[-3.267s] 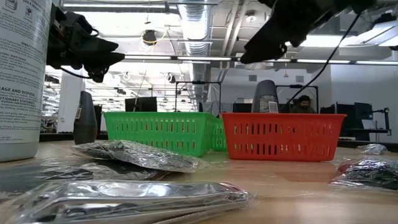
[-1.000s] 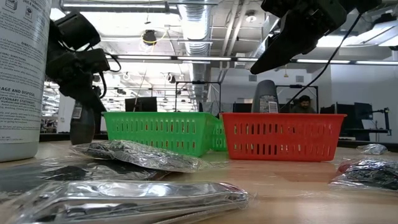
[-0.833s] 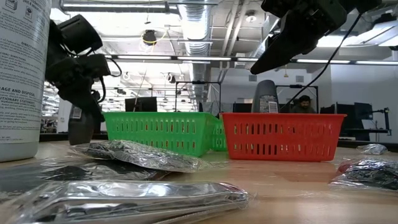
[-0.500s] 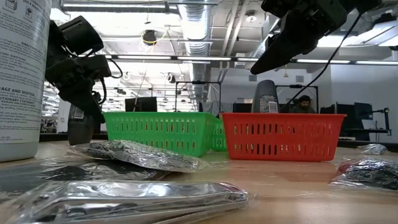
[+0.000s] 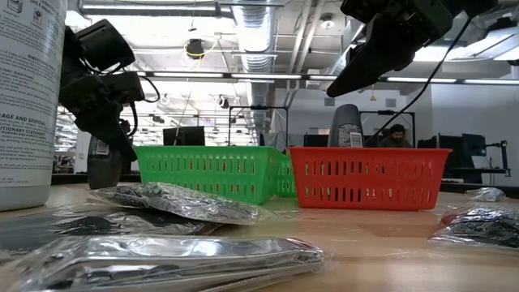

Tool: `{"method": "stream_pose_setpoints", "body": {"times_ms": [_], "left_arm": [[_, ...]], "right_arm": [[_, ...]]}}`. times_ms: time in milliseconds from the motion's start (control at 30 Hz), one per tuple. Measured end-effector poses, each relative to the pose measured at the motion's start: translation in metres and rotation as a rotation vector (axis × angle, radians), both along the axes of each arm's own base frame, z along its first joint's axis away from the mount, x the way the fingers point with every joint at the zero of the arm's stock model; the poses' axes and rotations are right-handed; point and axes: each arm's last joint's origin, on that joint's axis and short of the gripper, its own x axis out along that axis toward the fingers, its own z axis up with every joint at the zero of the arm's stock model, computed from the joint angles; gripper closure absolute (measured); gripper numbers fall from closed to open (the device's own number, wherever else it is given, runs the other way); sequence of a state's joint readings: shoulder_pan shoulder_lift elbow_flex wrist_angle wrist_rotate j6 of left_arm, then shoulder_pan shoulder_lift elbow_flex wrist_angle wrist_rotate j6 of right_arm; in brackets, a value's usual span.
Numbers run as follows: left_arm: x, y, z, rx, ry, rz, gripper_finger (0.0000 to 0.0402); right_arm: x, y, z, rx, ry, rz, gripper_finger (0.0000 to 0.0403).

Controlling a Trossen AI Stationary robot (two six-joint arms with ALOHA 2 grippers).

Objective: Pick & Place Travel size toiletries
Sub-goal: Put the black deodorant into the bottom right red bin

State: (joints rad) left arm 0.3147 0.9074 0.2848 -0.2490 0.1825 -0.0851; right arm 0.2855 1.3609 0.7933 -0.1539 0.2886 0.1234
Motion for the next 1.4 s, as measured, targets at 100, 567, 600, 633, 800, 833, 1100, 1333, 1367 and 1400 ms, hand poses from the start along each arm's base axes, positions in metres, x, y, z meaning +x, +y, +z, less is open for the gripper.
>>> {"method": "stream_pose_setpoints", "body": {"times_ms": [100, 567, 600, 633, 800, 833, 1100, 1333, 1367, 1400], "left_arm": [[0.001, -0.0032, -0.0014, -0.002, 0.014, -0.013, 0.0258], [0.0046, -0.0046, -0.0028, 0.01, 0.024, -0.02, 0.0291], [0.0046, -0.0046, -0.0027, 0.01, 0.023, -0.02, 0.0291], [0.0047, -0.0046, -0.0027, 0.01, 0.023, -0.02, 0.0292], [0.005, -0.0045, -0.0026, 0.012, 0.02, -0.019, 0.0298], [0.0051, -0.0044, -0.0025, 0.013, 0.019, -0.018, 0.0302], [0.0053, -0.0044, -0.0023, 0.012, 0.015, -0.018, 0.0303], [0.0057, -0.0061, -0.0017, 0.011, 0.011, -0.013, 0.0305], [0.0055, -0.0067, -0.0015, 0.012, 0.009, -0.014, 0.0305], [0.0057, -0.007, -0.0007, 0.016, 0.006, -0.014, 0.0307]], "right_arm": [[0.0, 0.0, 0.0, 0.0, 0.0, 0.0, 0.0154], [0.0001, 0.0, 0.0001, 0.0, -0.001, 0.0, 0.0154], [0.0, 0.0, 0.0001, 0.0, 0.0, 0.0, 0.0154], [0.0, 0.0, 0.0001, 0.0, 0.0, 0.0, 0.0154], [0.0001, 0.0, 0.0001, 0.0, -0.001, 0.0, 0.0154], [0.0, 0.0, 0.0, 0.0, 0.0, 0.0, 0.0154], [0.0, 0.0, 0.0, 0.0, 0.0, 0.0, 0.0154], [0.0, 0.0, 0.0001, 0.0, 0.0, 0.0, 0.0154], [0.0, 0.0, 0.0, -0.001, 0.0, 0.001, 0.0154], [0.0001, 0.0, 0.0001, -0.002, 0.0, 0.002, 0.0154]]}}
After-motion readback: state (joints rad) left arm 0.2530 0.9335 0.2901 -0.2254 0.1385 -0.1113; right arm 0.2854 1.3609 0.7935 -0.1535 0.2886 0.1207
